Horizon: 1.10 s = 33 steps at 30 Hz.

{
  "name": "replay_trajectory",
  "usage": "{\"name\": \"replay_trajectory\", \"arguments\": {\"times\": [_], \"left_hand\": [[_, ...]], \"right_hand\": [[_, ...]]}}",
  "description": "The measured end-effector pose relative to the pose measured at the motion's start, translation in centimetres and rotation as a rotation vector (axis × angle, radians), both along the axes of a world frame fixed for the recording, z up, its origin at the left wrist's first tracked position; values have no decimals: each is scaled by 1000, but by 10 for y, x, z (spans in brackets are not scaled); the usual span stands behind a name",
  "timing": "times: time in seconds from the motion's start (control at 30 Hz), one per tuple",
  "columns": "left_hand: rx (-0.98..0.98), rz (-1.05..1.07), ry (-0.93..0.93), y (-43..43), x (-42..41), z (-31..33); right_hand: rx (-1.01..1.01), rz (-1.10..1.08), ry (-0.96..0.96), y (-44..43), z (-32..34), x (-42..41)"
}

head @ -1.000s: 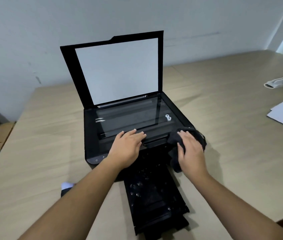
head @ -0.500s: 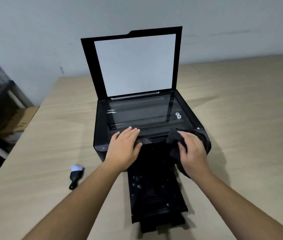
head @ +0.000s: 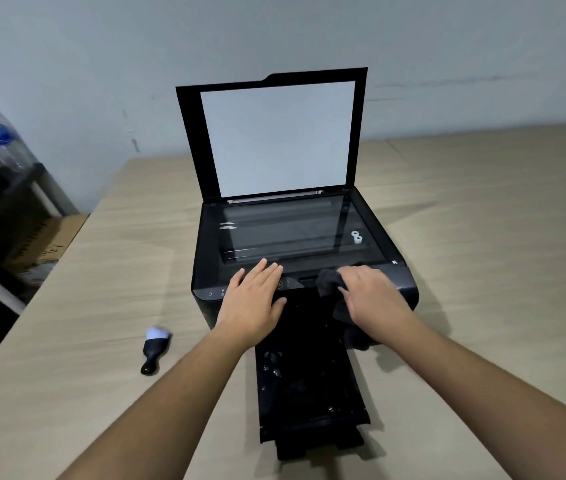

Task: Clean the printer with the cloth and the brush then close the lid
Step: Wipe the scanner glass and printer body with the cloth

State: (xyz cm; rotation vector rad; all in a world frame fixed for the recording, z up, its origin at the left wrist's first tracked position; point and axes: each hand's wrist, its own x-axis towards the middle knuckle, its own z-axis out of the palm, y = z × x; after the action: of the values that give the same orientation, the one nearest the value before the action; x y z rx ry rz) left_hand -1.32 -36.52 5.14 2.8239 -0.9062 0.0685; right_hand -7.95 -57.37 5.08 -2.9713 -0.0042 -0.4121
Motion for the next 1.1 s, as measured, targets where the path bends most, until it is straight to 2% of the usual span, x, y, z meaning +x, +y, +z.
{"name": "replay_trajectory", "arguments": {"times": [0.07, 0.13, 0.17, 0.27, 0.33, 0.43, 0.53, 0.6, 0.73, 0.87, 1.0, 1.03, 1.1], "left_hand": [[-2, -7, -9, -1, -1, 1], [-7, -20, -23, -4, -2, 3], [-10, -30, -26, -7, -3, 4], [-23, -61, -29, -15, -4, 6], [-14, -82, -36, -21, -4, 7], [-4, -124, -24, -33, -4, 6], [26, -174, -7, -45, -9, 0], [52, -184, -21, -48, -12, -4], [1, -187, -21, -49, -12, -5], [-33, -183, -47, -45, -9, -2], [-57, -179, -57, -39, -8, -3], [-66, -180, -52, -38, -8, -4], [-86, -183, -43, -37, -6, -5]], "right_hand": [[-48, -42, -70, -14, -9, -10], [10, -75, -135, -19, -20, -18], [98, -136, -167, -20, -23, -23], [545, -411, -345, -26, -17, -38], [681, -525, -476, -38, -5, -48], [625, -563, -507, -44, -4, -46], [402, -315, -321, -22, -34, -32], [240, -177, -272, -25, -52, -30], [381, -391, -336, -42, -54, -36], [123, -82, -311, -33, -61, -39], [438, -452, -403, -46, -59, -35], [413, -421, -393, -40, -59, -34], [233, -157, -337, -32, -63, -34]]}}
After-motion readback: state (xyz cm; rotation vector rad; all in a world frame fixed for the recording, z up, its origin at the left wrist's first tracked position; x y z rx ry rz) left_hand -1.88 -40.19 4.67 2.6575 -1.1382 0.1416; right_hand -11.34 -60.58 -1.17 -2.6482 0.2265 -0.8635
